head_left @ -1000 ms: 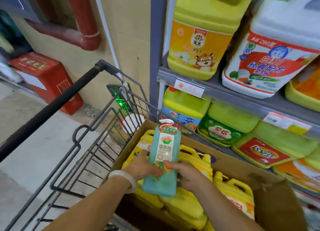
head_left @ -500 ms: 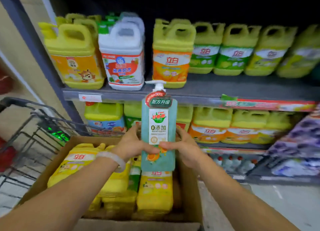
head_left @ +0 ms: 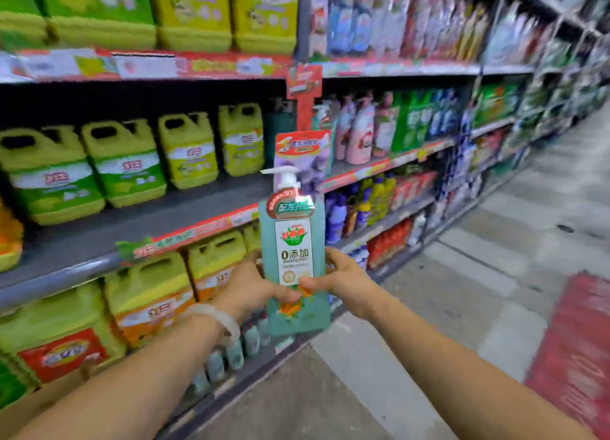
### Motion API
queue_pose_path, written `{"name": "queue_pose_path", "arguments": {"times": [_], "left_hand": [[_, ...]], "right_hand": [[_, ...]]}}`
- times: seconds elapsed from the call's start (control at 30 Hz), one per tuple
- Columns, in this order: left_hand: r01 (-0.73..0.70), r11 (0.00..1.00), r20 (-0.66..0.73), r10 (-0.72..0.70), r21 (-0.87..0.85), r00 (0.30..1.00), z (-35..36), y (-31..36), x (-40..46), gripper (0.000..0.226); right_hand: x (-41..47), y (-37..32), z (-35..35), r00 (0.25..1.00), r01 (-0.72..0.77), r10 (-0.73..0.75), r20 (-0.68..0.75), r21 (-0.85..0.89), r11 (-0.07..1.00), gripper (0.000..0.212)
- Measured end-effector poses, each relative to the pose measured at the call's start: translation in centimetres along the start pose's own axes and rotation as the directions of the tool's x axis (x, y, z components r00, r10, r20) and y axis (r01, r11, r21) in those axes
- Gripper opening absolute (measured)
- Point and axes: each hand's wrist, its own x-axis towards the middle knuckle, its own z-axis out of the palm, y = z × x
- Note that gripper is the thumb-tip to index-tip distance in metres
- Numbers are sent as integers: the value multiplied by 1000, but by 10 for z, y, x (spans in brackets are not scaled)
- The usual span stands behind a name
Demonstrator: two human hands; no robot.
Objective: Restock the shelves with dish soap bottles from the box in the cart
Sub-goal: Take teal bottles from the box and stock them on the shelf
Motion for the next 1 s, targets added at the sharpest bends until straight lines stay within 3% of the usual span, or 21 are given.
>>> {"name": "queue_pose_path", "arguments": {"times": [0.07,0.17,0.3,0.6,0.77,1.0], "left_hand": [[-40,999,78,38,30,996,38,13,24,61],[-76,996,192,67,37,979,87,32,59,87],[-106,993,270,86,60,959,139,47,116,95],[-173,985,308,156,29,939,215,93,289,74],[-202,979,262,192,12,946,231,121,389,59],[-166,984,155,154,68,976,221,120,481,98]], "right_hand": [[2,-5,-43,997,16,-15,-72,13,1000,66],[10,-13,-98,988,47,-43,-149,21,999,59],[37,-21,-159,970,91,-88,-228,1,996,53],[179,-61,-270,949,144,-142,-281,-14,989,58],[275,-90,-310,953,156,-150,-265,4,988,65],[379,-103,-331,977,151,-151,-148,-15,988,48]]}}
